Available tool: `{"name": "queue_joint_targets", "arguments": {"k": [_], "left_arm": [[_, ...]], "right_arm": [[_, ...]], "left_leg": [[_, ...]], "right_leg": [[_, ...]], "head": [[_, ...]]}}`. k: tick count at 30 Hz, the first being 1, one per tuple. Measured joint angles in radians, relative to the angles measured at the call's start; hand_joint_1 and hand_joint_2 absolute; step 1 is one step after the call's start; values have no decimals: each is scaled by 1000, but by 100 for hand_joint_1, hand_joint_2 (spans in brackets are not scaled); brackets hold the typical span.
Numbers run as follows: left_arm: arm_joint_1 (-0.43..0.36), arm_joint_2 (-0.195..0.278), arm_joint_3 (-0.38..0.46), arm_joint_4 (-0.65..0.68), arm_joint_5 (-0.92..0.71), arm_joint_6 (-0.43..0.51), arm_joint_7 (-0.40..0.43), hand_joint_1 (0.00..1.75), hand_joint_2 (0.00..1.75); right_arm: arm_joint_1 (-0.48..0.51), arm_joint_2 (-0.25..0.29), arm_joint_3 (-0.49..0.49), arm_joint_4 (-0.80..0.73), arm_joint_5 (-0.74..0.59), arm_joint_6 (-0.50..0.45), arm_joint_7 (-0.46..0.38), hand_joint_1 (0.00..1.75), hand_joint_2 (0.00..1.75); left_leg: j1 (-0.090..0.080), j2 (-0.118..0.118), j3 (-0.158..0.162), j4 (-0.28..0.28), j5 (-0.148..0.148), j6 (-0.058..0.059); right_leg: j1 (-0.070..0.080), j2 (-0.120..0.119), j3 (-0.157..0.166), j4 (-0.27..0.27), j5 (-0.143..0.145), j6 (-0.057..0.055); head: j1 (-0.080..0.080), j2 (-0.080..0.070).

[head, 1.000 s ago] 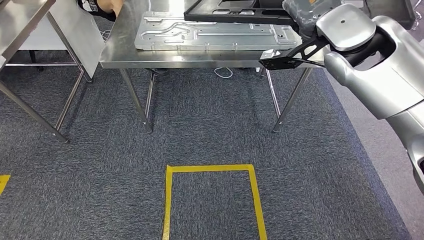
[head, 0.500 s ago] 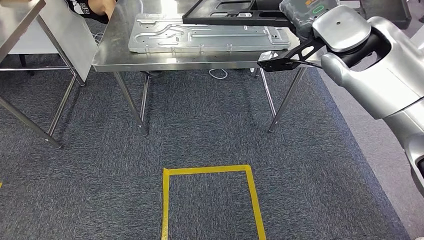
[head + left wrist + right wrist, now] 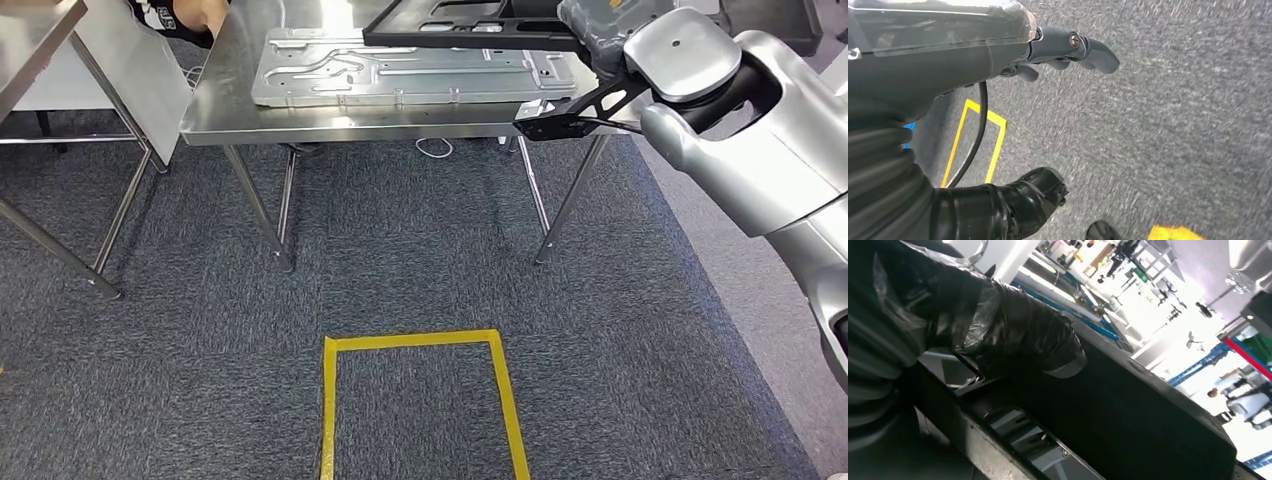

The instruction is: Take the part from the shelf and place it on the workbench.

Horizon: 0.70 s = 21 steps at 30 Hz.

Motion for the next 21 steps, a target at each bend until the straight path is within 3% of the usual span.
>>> {"name": "queue_joint_targets", "arguments": {"k": [2, 5, 6, 7, 9, 11, 13, 16, 18, 21], "left_arm": [[0, -1, 0, 0, 0, 1, -3, 0, 175], [2, 2, 0, 0, 0, 10, -21, 0, 175], [3, 4, 0, 0, 0, 12, -25, 0, 175], [4, 6, 0, 0, 0, 13, -26, 0, 175], [4, 8, 0, 0, 0, 14, -28, 0, 175], [4, 9, 0, 0, 0, 14, -30, 0, 175], [3, 10, 0, 0, 0, 14, -32, 0, 175], [1, 10, 0, 0, 3, 12, -41, 0, 175], [1, 10, 0, 0, 6, 10, -46, 0, 175], [1, 10, 0, 0, 9, 10, -49, 0, 175]], "right_arm": [[-1, 2, 0, 0, 0, 0, 0, 175, 175], [8, 2, 0, 1, -1, -1, 0, 175, 175], [15, 2, 1, 1, -2, -1, 0, 175, 175], [23, 2, 1, 1, -2, -1, 0, 175, 175], [31, 2, 2, 1, -3, -1, 0, 175, 175], [31, 1, 2, 1, -3, -2, 0, 175, 175], [31, -1, 2, 1, -3, -3, 0, 175, 175], [32, -3, 2, 2, -2, -5, 1, 175, 175], [32, -2, 2, 2, -2, -10, 3, 175, 175], [37, -1, 4, 3, -2, -19, 3, 175, 175]], "left_leg": [[-1, -1, -17, 38, -27, -6], [-2, -3, -104, 216, -108, -8], [-2, -4, -126, 258, -117, -9], [-2, -4, -132, 264, -107, -10], [-2, -4, -89, 169, -42, -7], [-4, -6, -31, 52, -3, 1], [-8, -7, -10, 11, -6, 10], [-6, -4, 5, -1, -8, 26], [-4, -3, 18, -4, -12, 36], [-3, -4, 37, -4, -28, 40]], "right_leg": [[-6, 0, 10, -17, 5, -10], [-4, 1, 16, -23, 3, -20], [-3, 3, 16, -21, 1, -21], [-2, 6, 17, -17, -1, -21], [-2, 12, 18, -8, -9, -17], [0, 16, 17, 4, -19, -9], [1, 19, 15, 13, -23, 2], [0, 18, 10, 34, -28, 19], [-4, 13, -28, 104, -60, 28], [-13, 8, -137, 277, -116, 41]], "head": [[-1, 0], [-2, 0], [-2, 0], [-2, 0], [-2, 0], [-2, 0], [-2, 0], [-1, 0], [-1, 0], [0, 0]]}}
